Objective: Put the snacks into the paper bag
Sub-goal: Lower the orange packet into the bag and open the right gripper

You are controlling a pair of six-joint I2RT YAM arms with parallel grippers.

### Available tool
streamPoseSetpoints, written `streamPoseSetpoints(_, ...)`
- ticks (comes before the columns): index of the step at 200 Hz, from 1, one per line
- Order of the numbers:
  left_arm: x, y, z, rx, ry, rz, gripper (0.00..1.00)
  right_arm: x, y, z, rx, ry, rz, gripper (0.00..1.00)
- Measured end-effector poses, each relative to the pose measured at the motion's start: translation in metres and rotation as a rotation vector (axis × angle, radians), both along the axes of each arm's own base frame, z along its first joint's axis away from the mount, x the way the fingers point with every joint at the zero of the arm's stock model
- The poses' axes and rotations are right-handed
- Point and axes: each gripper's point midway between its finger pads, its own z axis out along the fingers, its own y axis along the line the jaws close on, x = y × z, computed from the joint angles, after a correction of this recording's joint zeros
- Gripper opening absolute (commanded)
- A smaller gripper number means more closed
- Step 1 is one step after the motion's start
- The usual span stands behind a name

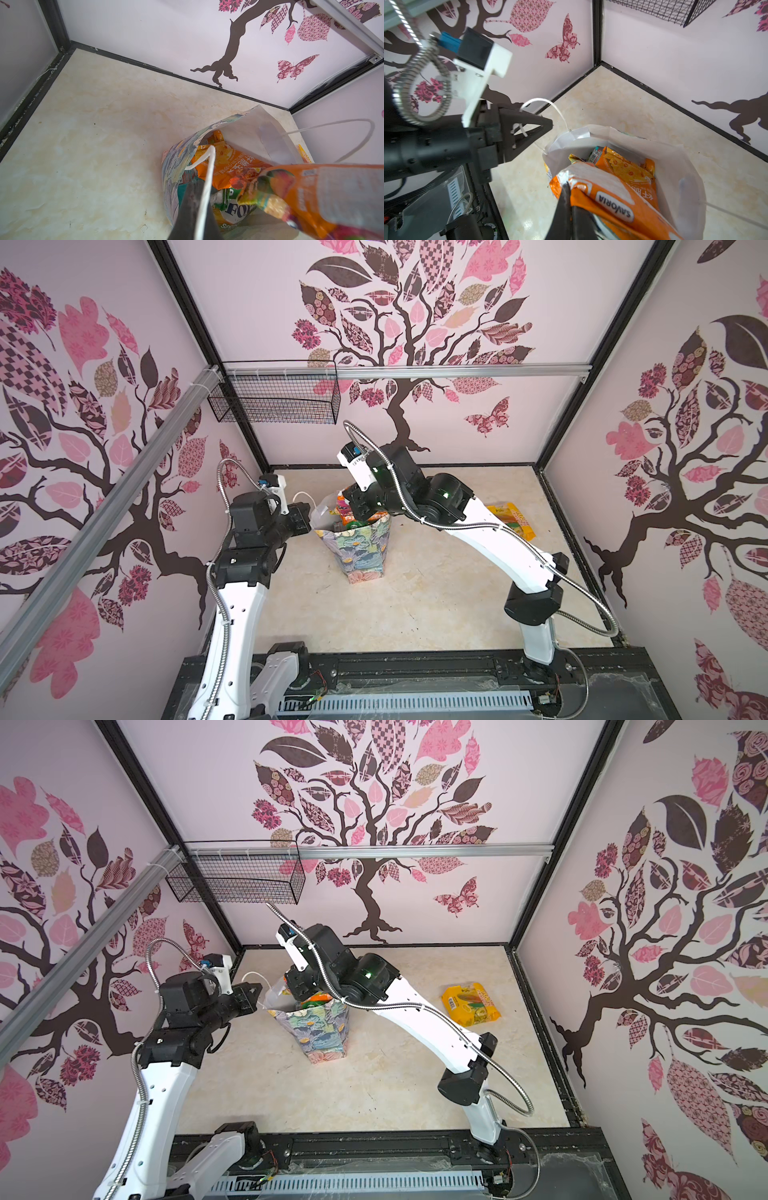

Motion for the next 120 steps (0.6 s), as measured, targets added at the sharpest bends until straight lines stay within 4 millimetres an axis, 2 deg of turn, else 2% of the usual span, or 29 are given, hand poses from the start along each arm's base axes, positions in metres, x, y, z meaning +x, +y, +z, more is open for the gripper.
streamPoseSetpoints(23,0.000,0.000,0.000,-0.001,0.000,-0.001,0.05,0.017,-0.003,-0.019,-0.035,0.021,-0.020,0.00)
streamPoseSetpoints(47,0.000,0.000,0.000,-0.002,0.000,-0.002,0.05,0.031,-0.006,-0.029,-0.055,0.027,-0.041,0.00)
streamPoseSetpoints(120,0.000,-0.001,0.000,-0.004,0.000,-0.005,0.05,0.047,0.002,-0.045,-0.086,-0.006,-0.057,0.00)
